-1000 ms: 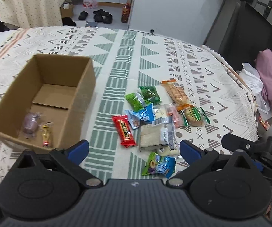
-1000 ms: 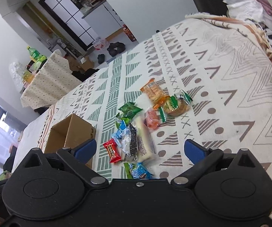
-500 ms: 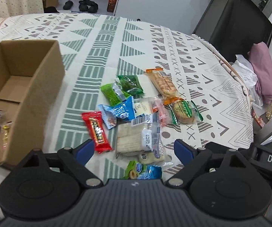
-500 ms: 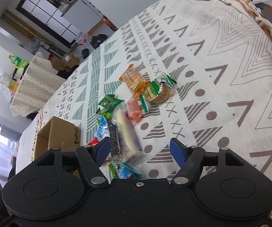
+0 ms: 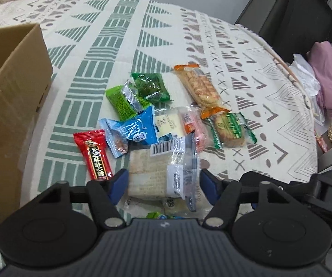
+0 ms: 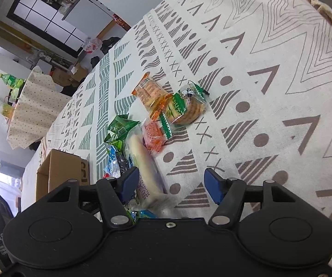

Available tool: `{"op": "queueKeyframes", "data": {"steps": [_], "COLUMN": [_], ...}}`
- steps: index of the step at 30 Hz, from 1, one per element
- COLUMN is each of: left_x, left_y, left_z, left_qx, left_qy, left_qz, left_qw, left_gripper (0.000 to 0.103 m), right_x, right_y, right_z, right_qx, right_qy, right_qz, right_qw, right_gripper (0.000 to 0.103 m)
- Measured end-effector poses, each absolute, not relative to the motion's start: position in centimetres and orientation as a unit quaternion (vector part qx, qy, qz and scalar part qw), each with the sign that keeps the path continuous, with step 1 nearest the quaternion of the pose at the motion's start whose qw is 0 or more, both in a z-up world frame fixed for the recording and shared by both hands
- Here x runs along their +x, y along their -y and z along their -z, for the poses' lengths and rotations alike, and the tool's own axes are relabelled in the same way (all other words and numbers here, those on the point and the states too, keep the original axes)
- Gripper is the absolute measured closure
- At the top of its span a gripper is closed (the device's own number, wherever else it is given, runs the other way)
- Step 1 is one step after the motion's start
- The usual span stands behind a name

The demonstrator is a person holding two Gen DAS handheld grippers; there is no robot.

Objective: Organize snacks
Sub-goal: 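Grasp a white cracker pack with the left tool while the right tool grasps a white cake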

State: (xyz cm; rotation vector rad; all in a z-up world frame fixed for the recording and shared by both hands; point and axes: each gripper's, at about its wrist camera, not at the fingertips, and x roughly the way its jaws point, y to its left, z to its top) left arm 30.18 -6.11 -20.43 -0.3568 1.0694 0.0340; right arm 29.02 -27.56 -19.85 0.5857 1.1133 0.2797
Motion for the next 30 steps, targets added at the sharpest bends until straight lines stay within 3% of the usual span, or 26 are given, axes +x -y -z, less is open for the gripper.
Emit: {"op": "queueKeyframes", "data": {"steps": [11,30], "left_x": [30.0,28.6], "left_y": [4.3,0.4], "left_z": [19.9,15.8], "left_qx": [-0.199,-0.23], "left_qy": [-0.497,-0.455], "left_qz": [-0.015,-0.03], "left_qw": [0.845,0.86], "left_gripper": [0.062,0.066], "right_x": [30.6,30.9], "right_y": [25.1,20.2], "right_z": [21.0,21.9], "right_qx": [0.274,0.178], "right_qy": [-0.536,-0.547], "right_qz": [-0.147,-0.159], "right_qw": [0.785,0.803], "right_gripper": [0.043,0.043]}}
